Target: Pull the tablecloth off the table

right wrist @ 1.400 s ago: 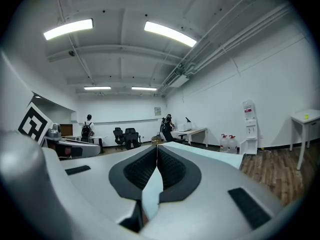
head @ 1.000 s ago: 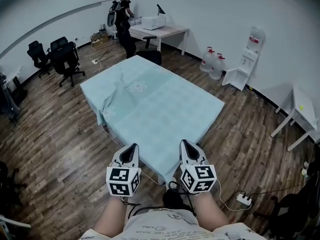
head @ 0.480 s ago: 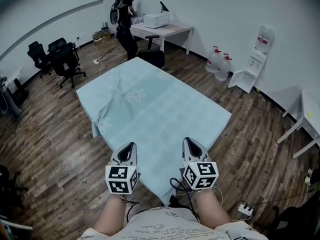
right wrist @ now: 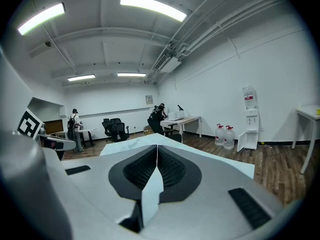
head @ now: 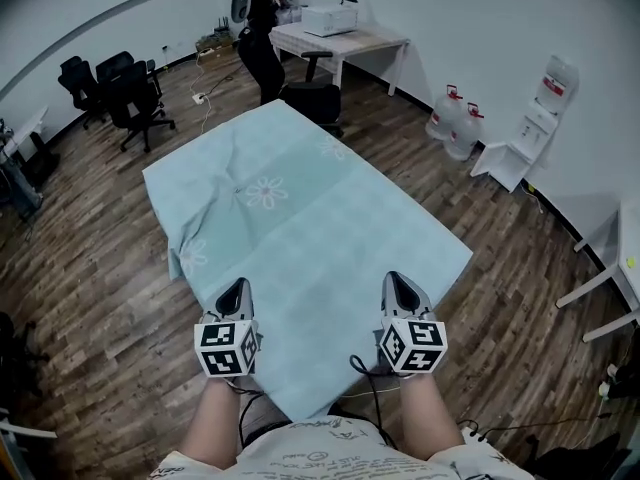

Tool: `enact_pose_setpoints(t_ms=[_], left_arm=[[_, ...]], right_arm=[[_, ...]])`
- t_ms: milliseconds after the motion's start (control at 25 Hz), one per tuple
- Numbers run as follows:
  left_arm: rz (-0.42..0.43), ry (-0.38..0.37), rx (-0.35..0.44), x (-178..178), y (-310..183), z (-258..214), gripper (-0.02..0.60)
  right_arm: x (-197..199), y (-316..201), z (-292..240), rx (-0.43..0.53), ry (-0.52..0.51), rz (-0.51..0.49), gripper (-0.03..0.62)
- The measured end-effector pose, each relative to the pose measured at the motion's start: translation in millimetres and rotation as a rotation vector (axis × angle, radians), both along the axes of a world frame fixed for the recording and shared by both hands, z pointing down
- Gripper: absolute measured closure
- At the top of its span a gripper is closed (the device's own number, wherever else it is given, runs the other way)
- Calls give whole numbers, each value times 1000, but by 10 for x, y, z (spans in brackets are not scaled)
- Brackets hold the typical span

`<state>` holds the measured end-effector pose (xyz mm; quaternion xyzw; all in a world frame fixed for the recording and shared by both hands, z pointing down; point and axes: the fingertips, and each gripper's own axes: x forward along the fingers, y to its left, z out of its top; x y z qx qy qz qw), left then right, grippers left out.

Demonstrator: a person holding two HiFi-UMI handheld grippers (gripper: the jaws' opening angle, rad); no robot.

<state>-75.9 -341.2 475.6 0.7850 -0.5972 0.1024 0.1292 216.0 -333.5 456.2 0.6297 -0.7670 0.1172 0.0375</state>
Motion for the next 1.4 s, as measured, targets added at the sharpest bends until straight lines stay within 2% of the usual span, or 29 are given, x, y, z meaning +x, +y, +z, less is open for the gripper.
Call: enact_pose_setpoints(t_ms=[120, 320, 400, 480, 520, 560, 600, 640, 800, 1040, 1280, 1400], left_arm=[[-23, -51, -9, -48, -269, 101, 568], [-28, -158, -27, -251, -677, 341, 568], [-27, -186, -58, -343, -853, 533, 549], [-18, -192, -115, -428, -1049, 780, 461], [-14, -189, -146, -472, -1147, 914, 441], [-11, -183, -175, -523, -1243, 1052, 435], [-9, -172, -203, -580, -1343, 1193, 432], [-7, -156, -231, -641, -1444, 1334, 423], [-11, -117, -319, -934, -1810, 1807, 363], [-16, -230, -287, -1408, -2337, 2049, 350], [-9, -227, -375, -1697, -2719, 2406, 342], [3, -263, -411, -1788, -2830, 2583, 337]], right_arm=[[245, -270, 211, -44, 21, 10, 579], [541, -595, 808, -173, 80, 54, 579], [625, -698, 1030, -214, 100, 71, 577], [691, -814, 1216, -256, 111, 84, 576], [720, -873, 1311, -280, 108, 86, 568], [750, -930, 1424, -311, 101, 84, 536], [787, -983, 1561, -351, 90, 84, 472], [835, -1033, 1714, -397, 79, 90, 445], [1066, -1163, 2220, -532, 53, 142, 405], [1340, -1305, 2495, -589, 71, 223, 384], [1436, -1434, 2724, -659, 68, 272, 381], [1490, -1437, 2847, -704, 62, 306, 381]])
